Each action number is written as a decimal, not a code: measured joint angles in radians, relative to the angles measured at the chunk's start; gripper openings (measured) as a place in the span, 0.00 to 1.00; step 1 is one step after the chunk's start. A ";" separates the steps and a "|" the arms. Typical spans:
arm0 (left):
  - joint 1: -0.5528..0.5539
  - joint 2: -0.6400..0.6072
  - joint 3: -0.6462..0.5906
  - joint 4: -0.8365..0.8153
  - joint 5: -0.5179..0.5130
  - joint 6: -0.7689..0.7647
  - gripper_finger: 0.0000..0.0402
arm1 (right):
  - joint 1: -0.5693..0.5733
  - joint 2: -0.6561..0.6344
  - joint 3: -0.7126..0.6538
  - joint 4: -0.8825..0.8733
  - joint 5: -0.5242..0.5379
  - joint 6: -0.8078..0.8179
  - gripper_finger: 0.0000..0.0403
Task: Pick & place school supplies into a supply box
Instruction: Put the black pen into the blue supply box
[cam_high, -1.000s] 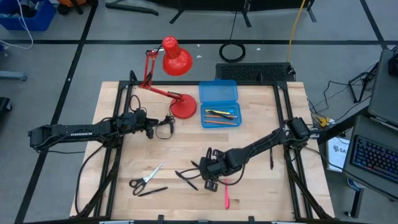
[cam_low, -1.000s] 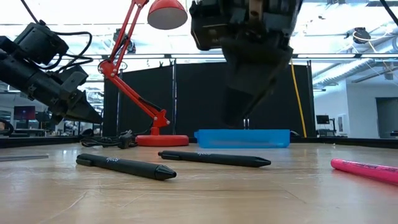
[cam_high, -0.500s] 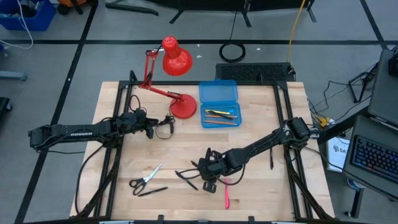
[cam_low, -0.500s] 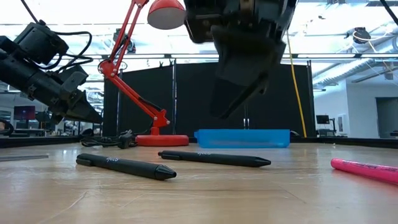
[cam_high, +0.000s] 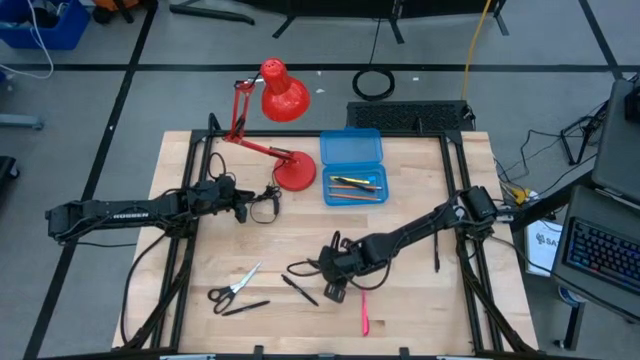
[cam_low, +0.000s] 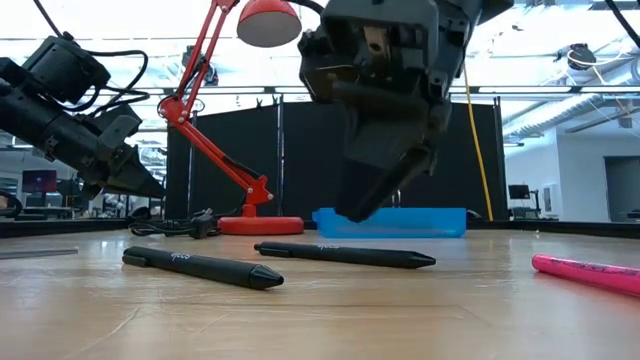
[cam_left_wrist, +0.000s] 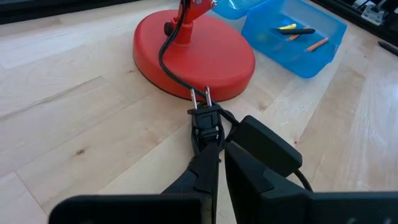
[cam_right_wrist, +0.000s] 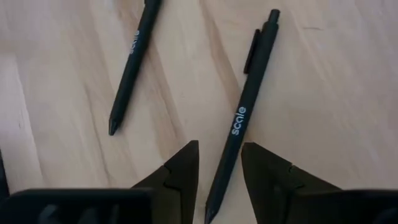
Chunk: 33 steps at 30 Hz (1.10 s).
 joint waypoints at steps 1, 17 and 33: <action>0.000 0.000 0.000 0.000 0.000 0.000 0.08 | 0.001 0.000 0.000 0.000 0.001 0.000 0.29; 0.000 0.000 0.000 0.000 0.000 0.001 0.08 | -0.006 0.015 0.001 0.011 0.049 -0.013 0.32; 0.000 0.017 0.000 0.002 -0.021 -0.004 0.08 | -0.021 0.098 0.006 0.062 0.000 -0.060 0.32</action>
